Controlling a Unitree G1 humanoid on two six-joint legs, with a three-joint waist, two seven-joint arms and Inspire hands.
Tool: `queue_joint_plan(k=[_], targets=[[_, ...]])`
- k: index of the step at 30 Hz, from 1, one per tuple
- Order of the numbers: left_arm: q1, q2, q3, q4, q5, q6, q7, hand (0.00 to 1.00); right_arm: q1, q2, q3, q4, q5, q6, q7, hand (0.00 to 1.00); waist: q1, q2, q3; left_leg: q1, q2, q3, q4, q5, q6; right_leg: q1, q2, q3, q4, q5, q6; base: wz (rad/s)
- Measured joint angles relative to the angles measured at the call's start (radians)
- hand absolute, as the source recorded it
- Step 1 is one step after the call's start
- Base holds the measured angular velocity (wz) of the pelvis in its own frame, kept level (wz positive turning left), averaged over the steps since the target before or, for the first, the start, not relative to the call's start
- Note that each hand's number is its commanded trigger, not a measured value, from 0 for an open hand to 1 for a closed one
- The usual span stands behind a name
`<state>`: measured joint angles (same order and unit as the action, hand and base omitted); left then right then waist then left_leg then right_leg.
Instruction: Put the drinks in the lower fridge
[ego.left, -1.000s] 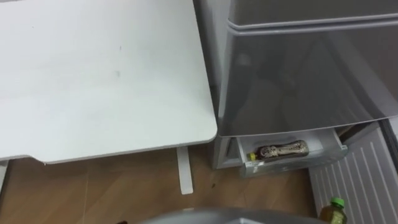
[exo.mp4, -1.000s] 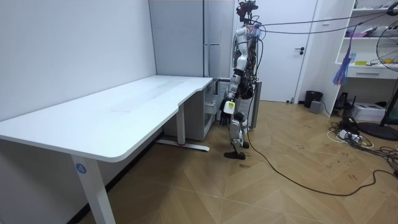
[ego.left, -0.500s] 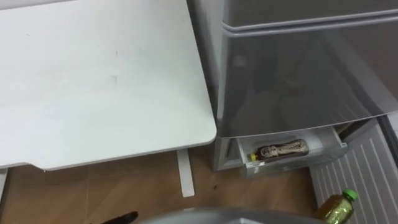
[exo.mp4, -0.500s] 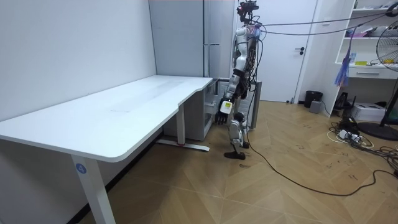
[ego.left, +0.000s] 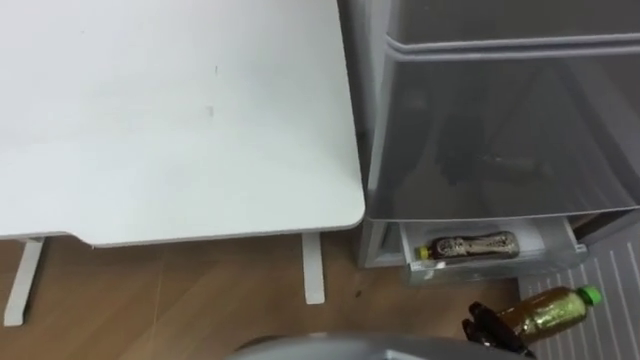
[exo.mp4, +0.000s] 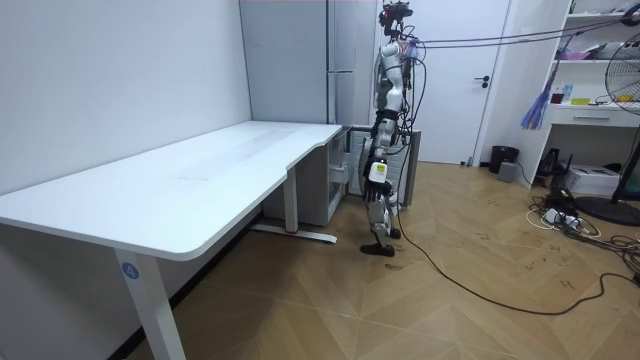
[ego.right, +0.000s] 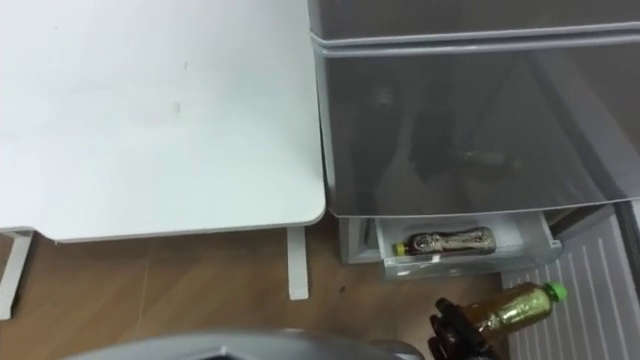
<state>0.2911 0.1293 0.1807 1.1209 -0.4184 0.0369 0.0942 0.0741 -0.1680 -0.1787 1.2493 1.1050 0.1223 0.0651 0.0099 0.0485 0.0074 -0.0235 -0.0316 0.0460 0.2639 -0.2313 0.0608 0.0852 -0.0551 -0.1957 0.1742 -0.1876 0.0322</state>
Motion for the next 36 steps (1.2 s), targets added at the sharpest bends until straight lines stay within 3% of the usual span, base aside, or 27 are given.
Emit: queue_joint_plan(k=[4, 8, 14, 18, 22, 26, 32, 36], targets=[[-0.047, 0.005, -0.013, 0.008, 0.019, 0.001, -0.012, 0.0, -0.102, -0.018, -0.001, 0.039, 0.068, 0.002, 0.0, 1.0, 0.0, 0.026, 0.0069, -0.08, -0.001, -0.008, 0.027, 0.013, 0.003, -0.07, -0.004, -0.024, 0.02, 0.003, -0.005, 0.15], [-0.076, 0.011, -0.052, 0.01, 0.039, 0.007, -0.033, 0.0, -0.189, -0.03, -0.001, 0.045, 0.096, 0.007, 0.003, 1.0, 0.007, 0.033, 0.0062, -0.136, 0.0, -0.008, 0.027, 0.03, 0.002, -0.139, -0.008, -0.028, 0.049, 0.005, -0.008, 0.02], [-0.17, 0.026, -0.115, 0.026, 0.075, 0.007, -0.064, 0.0, -0.325, -0.065, 0.0, 0.097, 0.148, 0.001, 0.004, 1.0, 0.027, 0.03, 0.009, -0.24, -0.002, -0.009, 0.029, 0.066, 0.002, -0.251, -0.017, -0.05, 0.072, 0.014, -0.02, 0.12], [-0.235, 0.046, -0.192, 0.047, 0.109, 0.006, -0.062, 0.0, -0.417, -0.076, 0.008, 0.14, 0.175, 0.0, 0.003, 1.0, 0.04, 0.015, 0.0198, -0.301, 0.001, 0.0, 0.018, 0.093, 0.0, -0.319, -0.018, -0.055, 0.084, 0.023, -0.027, 0.08], [-0.308, 0.046, -0.248, 0.058, 0.117, 0.004, -0.055, 0.0, -0.492, -0.094, 0.013, 0.17, 0.2, -0.001, 0.003, 1.0, 0.059, 0.009, 0.0254, -0.357, 0.0, 0.007, -0.002, 0.123, 0.0, -0.392, -0.022, -0.054, 0.098, 0.033, -0.032, 0.01], [-0.34, 0.046, -0.278, 0.06, 0.117, 0.002, -0.053, 0.0, -0.537, -0.097, 0.02, 0.172, 0.2, 0.0, 0.002, 1.0, 0.07, 0.006, 0.0316, -0.388, -0.003, 0.01, -0.023, 0.145, 0.0, -0.438, -0.028, -0.056, 0.118, 0.034, -0.034, 0.05], [-0.343, 0.047, -0.323, 0.065, 0.117, 0.0, -0.054, 0.0, -0.598, -0.127, 0.041, 0.17, 0.223, 0.0, 0.001, 1.0, 0.081, 0.001, 0.0388, -0.442, -0.012, 0.013, -0.044, 0.176, 0.004, -0.507, -0.041, -0.057, 0.14, 0.033, -0.037, 0.07], [-0.343, 0.053, -0.32, 0.059, 0.117, 0.001, -0.055, 0.0, -0.625, -0.147, 0.04, 0.168, 0.237, 0.001, 0.0, 1.0, 0.083, -0.008, 0.0428, -0.472, -0.014, 0.041, -0.043, 0.182, 0.012, -0.546, -0.05, -0.054, 0.156, 0.029, -0.033, 0.02]])
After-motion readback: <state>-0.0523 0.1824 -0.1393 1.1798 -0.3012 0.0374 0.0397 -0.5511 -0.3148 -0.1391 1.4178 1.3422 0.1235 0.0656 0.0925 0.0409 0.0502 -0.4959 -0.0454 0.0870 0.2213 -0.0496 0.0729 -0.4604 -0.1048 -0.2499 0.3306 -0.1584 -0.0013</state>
